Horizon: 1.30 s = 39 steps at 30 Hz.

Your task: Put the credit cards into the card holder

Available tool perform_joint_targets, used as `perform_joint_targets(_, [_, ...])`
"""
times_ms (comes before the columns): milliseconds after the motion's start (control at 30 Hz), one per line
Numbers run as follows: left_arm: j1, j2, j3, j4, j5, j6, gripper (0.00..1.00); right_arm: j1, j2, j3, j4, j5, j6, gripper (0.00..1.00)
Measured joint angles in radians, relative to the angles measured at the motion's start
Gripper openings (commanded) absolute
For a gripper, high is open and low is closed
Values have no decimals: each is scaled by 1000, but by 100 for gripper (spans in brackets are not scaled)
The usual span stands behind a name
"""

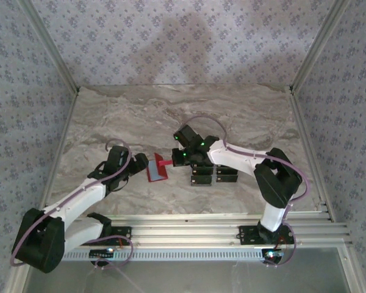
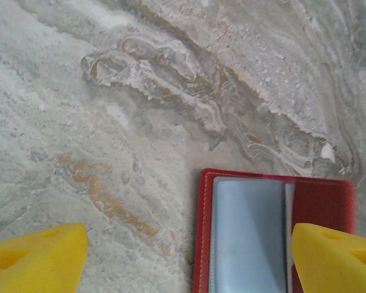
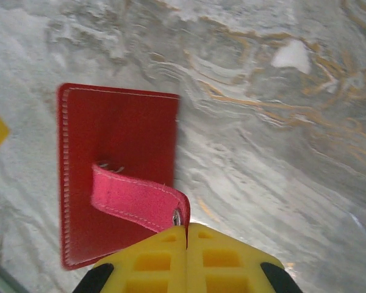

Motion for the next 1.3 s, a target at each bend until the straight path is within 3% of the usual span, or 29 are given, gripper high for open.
perform_joint_targets(733, [13, 138, 69, -78, -13, 27, 86, 17, 3, 35, -11, -8, 0, 0])
perform_joint_targets(1067, [198, 34, 81, -177, -30, 35, 86, 142, 186, 383, -16, -93, 3, 0])
perform_joint_targets(1300, [278, 2, 102, -215, -18, 56, 86, 161, 280, 496, -22, -132, 4, 0])
